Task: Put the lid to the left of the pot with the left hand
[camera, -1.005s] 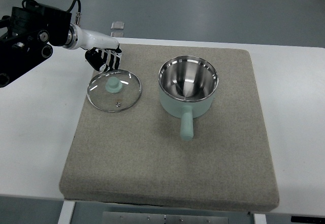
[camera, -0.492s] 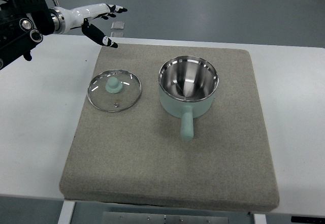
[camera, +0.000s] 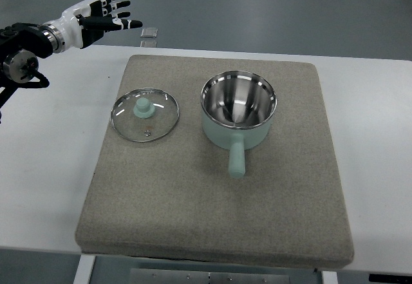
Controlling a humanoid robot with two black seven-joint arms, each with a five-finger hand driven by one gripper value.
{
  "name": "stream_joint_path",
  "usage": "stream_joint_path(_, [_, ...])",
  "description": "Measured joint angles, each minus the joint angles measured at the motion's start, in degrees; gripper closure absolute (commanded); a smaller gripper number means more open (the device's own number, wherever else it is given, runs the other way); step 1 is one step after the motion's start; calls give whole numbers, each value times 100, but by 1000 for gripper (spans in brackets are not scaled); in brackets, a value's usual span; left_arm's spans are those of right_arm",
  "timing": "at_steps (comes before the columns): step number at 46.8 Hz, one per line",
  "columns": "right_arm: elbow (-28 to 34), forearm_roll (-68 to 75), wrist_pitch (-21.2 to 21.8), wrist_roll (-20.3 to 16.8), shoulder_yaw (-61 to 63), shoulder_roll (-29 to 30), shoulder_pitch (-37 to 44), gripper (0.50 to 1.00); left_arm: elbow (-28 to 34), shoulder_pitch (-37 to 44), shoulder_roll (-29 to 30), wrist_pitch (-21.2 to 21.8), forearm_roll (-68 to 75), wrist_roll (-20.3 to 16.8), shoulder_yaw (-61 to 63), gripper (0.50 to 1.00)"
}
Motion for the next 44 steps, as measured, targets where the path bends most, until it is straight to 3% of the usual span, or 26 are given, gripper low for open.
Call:
stream_joint_path(13, [0, 0, 0, 1, 0, 0, 0, 576, 26, 405, -244, -65, -1318, -79, -417, 504])
stream_joint_path(22, [0, 0, 0, 0, 0, 0, 0, 576, 101, 725, -485, -86, -1350, -78, -1252, 504])
stream_joint_path(44, [65, 11, 53, 4, 12, 0, -9, 576, 104, 735, -506, -145, -1438, -76, -1419, 504])
